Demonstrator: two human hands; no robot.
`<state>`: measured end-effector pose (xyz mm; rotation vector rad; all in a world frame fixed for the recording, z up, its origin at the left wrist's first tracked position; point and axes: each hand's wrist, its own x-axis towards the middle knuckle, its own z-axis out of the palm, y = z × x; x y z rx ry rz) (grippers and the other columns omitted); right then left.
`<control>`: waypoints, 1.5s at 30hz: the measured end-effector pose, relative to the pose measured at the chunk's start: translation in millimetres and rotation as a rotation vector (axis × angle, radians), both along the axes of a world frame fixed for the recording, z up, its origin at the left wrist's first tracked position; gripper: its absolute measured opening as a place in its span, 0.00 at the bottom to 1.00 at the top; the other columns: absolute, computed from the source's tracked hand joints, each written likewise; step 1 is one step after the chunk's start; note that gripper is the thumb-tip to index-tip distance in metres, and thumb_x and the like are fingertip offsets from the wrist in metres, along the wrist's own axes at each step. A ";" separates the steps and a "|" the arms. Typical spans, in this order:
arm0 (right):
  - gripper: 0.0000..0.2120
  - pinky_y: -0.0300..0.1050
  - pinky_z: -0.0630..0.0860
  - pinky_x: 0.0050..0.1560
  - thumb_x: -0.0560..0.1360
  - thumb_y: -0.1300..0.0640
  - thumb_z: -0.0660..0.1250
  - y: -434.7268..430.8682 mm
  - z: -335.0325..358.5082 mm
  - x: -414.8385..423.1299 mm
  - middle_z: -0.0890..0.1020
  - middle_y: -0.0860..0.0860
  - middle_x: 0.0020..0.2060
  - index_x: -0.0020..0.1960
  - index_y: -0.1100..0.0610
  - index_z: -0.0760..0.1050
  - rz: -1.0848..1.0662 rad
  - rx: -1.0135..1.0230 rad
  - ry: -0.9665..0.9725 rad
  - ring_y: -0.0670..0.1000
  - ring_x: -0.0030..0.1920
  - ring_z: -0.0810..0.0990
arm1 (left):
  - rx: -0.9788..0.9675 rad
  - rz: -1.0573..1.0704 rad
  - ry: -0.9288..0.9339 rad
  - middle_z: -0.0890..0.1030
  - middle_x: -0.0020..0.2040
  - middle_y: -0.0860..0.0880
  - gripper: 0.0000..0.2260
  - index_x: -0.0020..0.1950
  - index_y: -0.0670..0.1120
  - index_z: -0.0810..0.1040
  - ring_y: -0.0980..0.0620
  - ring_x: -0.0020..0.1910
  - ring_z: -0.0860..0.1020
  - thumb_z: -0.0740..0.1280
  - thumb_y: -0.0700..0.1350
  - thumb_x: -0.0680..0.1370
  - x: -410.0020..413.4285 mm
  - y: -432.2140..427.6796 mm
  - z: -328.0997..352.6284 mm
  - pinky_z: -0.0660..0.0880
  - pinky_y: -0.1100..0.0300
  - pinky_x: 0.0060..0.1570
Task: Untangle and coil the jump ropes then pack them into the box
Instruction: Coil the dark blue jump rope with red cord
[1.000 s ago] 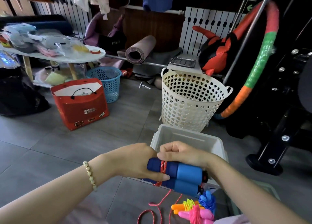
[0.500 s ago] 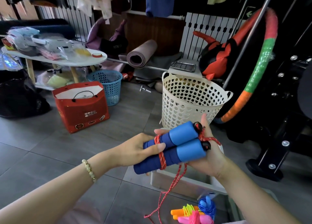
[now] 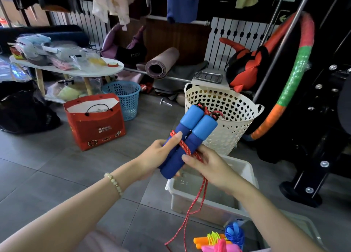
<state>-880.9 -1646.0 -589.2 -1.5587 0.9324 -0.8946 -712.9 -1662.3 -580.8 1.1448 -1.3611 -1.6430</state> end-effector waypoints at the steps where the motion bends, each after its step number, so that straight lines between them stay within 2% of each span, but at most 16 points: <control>1: 0.13 0.35 0.72 0.55 0.75 0.60 0.67 -1.3 -1.4 0.8 0.82 0.45 0.52 0.58 0.49 0.72 -0.042 -0.038 0.036 0.40 0.55 0.79 | 0.008 0.015 -0.024 0.81 0.33 0.43 0.29 0.44 0.38 0.79 0.48 0.28 0.79 0.62 0.65 0.67 -1.4 -0.1 1.6 0.78 0.57 0.29; 4: 0.13 0.42 0.71 0.51 0.74 0.55 0.70 -8.2 -5.9 -3.5 0.81 0.56 0.46 0.56 0.48 0.74 -0.083 -0.109 0.184 0.53 0.44 0.77 | 0.012 0.033 -0.084 0.82 0.35 0.45 0.25 0.46 0.41 0.79 0.49 0.30 0.80 0.67 0.63 0.69 -4.6 -2.7 0.9 0.81 0.53 0.35; 9: 0.11 0.39 0.69 0.43 0.74 0.54 0.69 -12.5 -8.1 -8.3 0.72 0.39 0.37 0.54 0.43 0.74 -0.048 -0.178 0.295 0.45 0.39 0.67 | 0.024 0.060 0.032 0.81 0.37 0.47 0.18 0.53 0.45 0.77 0.51 0.30 0.78 0.68 0.57 0.72 -5.0 -3.6 3.2 0.78 0.57 0.33; 13: 0.14 0.46 0.73 0.43 0.74 0.51 0.69 -12.2 -3.8 -8.7 0.75 0.41 0.39 0.56 0.39 0.72 -0.067 -0.335 0.438 0.49 0.39 0.71 | 0.091 0.069 0.125 0.80 0.34 0.48 0.15 0.50 0.46 0.76 0.51 0.27 0.77 0.67 0.56 0.73 -2.7 -3.8 8.0 0.75 0.60 0.28; 15: 0.19 0.34 0.71 0.41 0.72 0.57 0.72 -11.1 -0.2 -7.7 0.77 0.33 0.38 0.58 0.42 0.71 -0.011 -0.252 0.354 0.38 0.37 0.72 | 0.109 0.054 0.140 0.79 0.34 0.46 0.19 0.50 0.45 0.76 0.50 0.27 0.77 0.68 0.58 0.70 0.6 -5.2 10.0 0.75 0.60 0.28; 17: 0.16 0.27 0.68 0.44 0.73 0.62 0.70 -12.7 -1.4 -9.6 0.78 0.31 0.37 0.57 0.47 0.74 -0.012 -0.184 0.243 0.34 0.38 0.73 | 0.144 0.027 0.170 0.78 0.34 0.45 0.21 0.50 0.44 0.76 0.50 0.27 0.76 0.68 0.60 0.68 3.8 -6.8 10.8 0.74 0.60 0.27; 20: 0.05 0.39 0.72 0.43 0.78 0.55 0.64 -17.8 -4.6 -12.0 0.81 0.45 0.39 0.48 0.49 0.79 -0.306 -0.451 0.402 0.43 0.40 0.77 | 0.215 -0.012 0.249 0.78 0.32 0.46 0.20 0.46 0.43 0.76 0.50 0.25 0.75 0.66 0.60 0.68 5.4 -6.2 12.7 0.73 0.62 0.25; 23: 0.14 0.43 0.72 0.36 0.78 0.50 0.57 -17.9 -8.1 -7.3 0.76 0.50 0.37 0.44 0.56 0.78 -0.528 -0.888 0.848 0.51 0.37 0.75 | 0.283 0.005 0.317 0.78 0.33 0.46 0.20 0.44 0.43 0.77 0.50 0.24 0.75 0.67 0.60 0.68 5.4 -9.1 13.5 0.73 0.62 0.24; 25: 0.11 0.45 0.73 0.36 0.79 0.52 0.59 -14.8 -5.4 -1.3 0.77 0.49 0.36 0.47 0.57 0.76 -0.538 -0.875 0.790 0.50 0.36 0.76 | 0.313 0.026 0.353 0.77 0.34 0.45 0.20 0.45 0.43 0.77 0.49 0.25 0.75 0.68 0.60 0.68 7.1 -10.9 13.2 0.73 0.62 0.24; 28: 0.09 0.42 0.72 0.36 0.77 0.53 0.64 -9.6 -4.4 2.7 0.75 0.44 0.33 0.56 0.52 0.73 -0.420 -0.585 0.493 0.44 0.32 0.74 | 0.350 0.025 0.376 0.76 0.33 0.45 0.20 0.45 0.42 0.76 0.50 0.24 0.74 0.68 0.59 0.68 10.5 -11.8 12.3 0.73 0.63 0.23; 33: 0.02 0.42 0.73 0.28 0.74 0.57 0.70 -20.2 -9.4 5.9 0.78 0.47 0.35 0.46 0.53 0.80 -0.545 -1.014 0.916 0.49 0.34 0.77 | 0.376 0.021 0.438 0.77 0.32 0.47 0.19 0.46 0.44 0.75 0.52 0.23 0.74 0.65 0.60 0.71 14.2 -13.1 16.6 0.72 0.65 0.22; 35: 0.05 0.43 0.75 0.36 0.77 0.55 0.66 -18.8 -0.3 15.7 0.81 0.46 0.36 0.44 0.53 0.80 -0.495 -0.705 0.634 0.47 0.37 0.80 | 0.314 0.038 0.418 0.77 0.32 0.46 0.19 0.45 0.44 0.75 0.51 0.23 0.74 0.65 0.60 0.70 16.5 -14.1 18.5 0.72 0.64 0.23; 38: 0.11 0.41 0.78 0.38 0.80 0.58 0.59 -9.9 16.3 28.5 0.78 0.47 0.26 0.44 0.58 0.78 -0.230 0.315 -0.197 0.45 0.28 0.78 | 0.207 0.107 0.323 0.77 0.31 0.46 0.18 0.42 0.42 0.76 0.50 0.24 0.75 0.65 0.59 0.72 19.8 -16.7 21.0 0.73 0.64 0.24; 39: 0.12 0.39 0.77 0.34 0.81 0.59 0.56 -7.8 20.3 27.6 0.73 0.47 0.23 0.45 0.60 0.76 -0.150 0.491 -0.375 0.44 0.24 0.73 | 0.179 0.153 0.307 0.78 0.30 0.47 0.18 0.42 0.43 0.77 0.51 0.24 0.75 0.65 0.58 0.74 22.1 -18.9 21.7 0.73 0.64 0.25; 42: 0.12 0.34 0.58 0.23 0.81 0.56 0.54 -4.0 34.9 21.3 0.59 0.46 0.25 0.45 0.59 0.72 -0.023 0.457 -0.423 0.43 0.23 0.56 | 0.106 0.273 0.384 0.78 0.31 0.47 0.16 0.45 0.45 0.77 0.51 0.24 0.76 0.64 0.58 0.76 36.5 -28.7 28.3 0.74 0.64 0.25; 45: 0.11 0.37 0.50 0.25 0.78 0.51 0.58 1.3 53.8 12.8 0.56 0.46 0.26 0.41 0.56 0.70 0.102 0.233 -0.305 0.43 0.24 0.53 | -0.028 0.256 0.510 0.77 0.33 0.47 0.18 0.48 0.46 0.76 0.52 0.24 0.74 0.62 0.60 0.73 53.4 -32.1 41.4 0.73 0.64 0.24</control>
